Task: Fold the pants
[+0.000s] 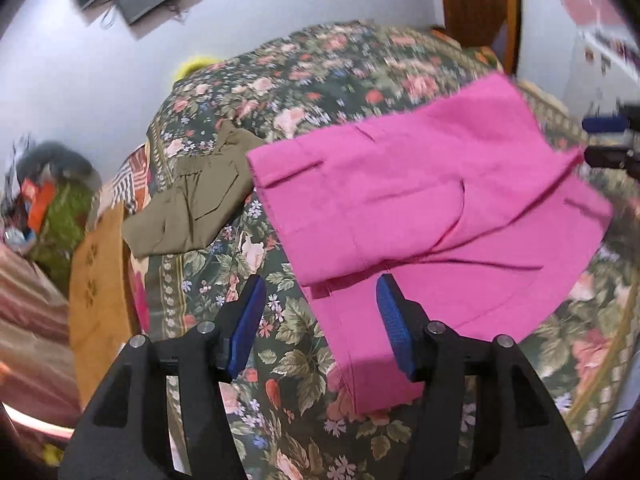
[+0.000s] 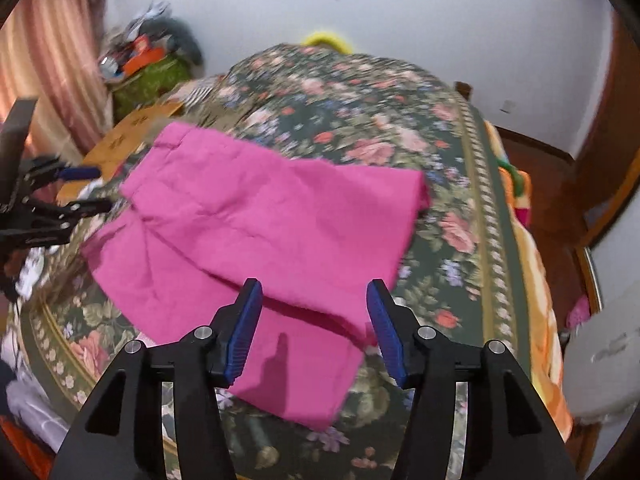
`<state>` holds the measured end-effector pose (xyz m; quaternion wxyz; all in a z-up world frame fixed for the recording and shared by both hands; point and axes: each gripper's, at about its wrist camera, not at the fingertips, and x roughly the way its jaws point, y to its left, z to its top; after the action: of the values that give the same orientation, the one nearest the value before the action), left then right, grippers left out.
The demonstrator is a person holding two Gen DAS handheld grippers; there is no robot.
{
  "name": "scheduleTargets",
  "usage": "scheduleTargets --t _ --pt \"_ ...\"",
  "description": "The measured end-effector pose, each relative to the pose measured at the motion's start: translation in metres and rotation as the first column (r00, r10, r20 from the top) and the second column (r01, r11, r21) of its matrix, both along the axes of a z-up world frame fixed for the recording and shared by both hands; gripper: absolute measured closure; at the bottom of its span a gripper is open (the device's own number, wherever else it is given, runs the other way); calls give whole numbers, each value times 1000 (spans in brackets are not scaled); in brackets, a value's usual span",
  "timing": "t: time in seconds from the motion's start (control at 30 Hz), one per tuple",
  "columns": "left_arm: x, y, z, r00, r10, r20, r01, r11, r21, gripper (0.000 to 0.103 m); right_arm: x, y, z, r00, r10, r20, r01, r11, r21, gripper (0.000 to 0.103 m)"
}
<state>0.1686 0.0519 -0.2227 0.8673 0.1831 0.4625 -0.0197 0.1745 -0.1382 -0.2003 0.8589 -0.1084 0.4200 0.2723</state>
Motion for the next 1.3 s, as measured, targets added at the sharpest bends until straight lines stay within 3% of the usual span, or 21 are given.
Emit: scheduleTargets --t 0.23,0.37,0.5,0.6,0.73,0.77,1.0,1.3 --pt "15 -18 -23 998 -61 -18 63 989 136 46 4 28 -31 995 86 -54 -90 994 -64 53" --pt "23 -22 -24 995 -96 -20 98 985 145 46 10 37 -45 990 114 -85 -122 988 -95 53" --pt "32 -20 -24 995 -99 -29 102 989 110 49 14 44 -49 987 147 -72 -153 984 -91 53" --pt "39 -17 -23 995 -90 -40 92 994 55 67 20 49 -51 985 157 -76 -163 984 -68 55" --pt "40 -19 -18 996 -91 0 91 996 26 85 25 57 -52 981 179 -75 -182 982 -43 92" --pt "39 -20 -17 996 -86 9 86 996 20 85 26 57 -52 980 184 -73 -186 982 -26 96" --pt "37 -15 8 997 -56 48 58 998 -30 91 26 51 -32 988 153 -30 -152 988 38 99" --pt "-5 -28 41 986 -126 107 133 990 -56 92 -7 39 11 986 159 56 -163 984 72 99"
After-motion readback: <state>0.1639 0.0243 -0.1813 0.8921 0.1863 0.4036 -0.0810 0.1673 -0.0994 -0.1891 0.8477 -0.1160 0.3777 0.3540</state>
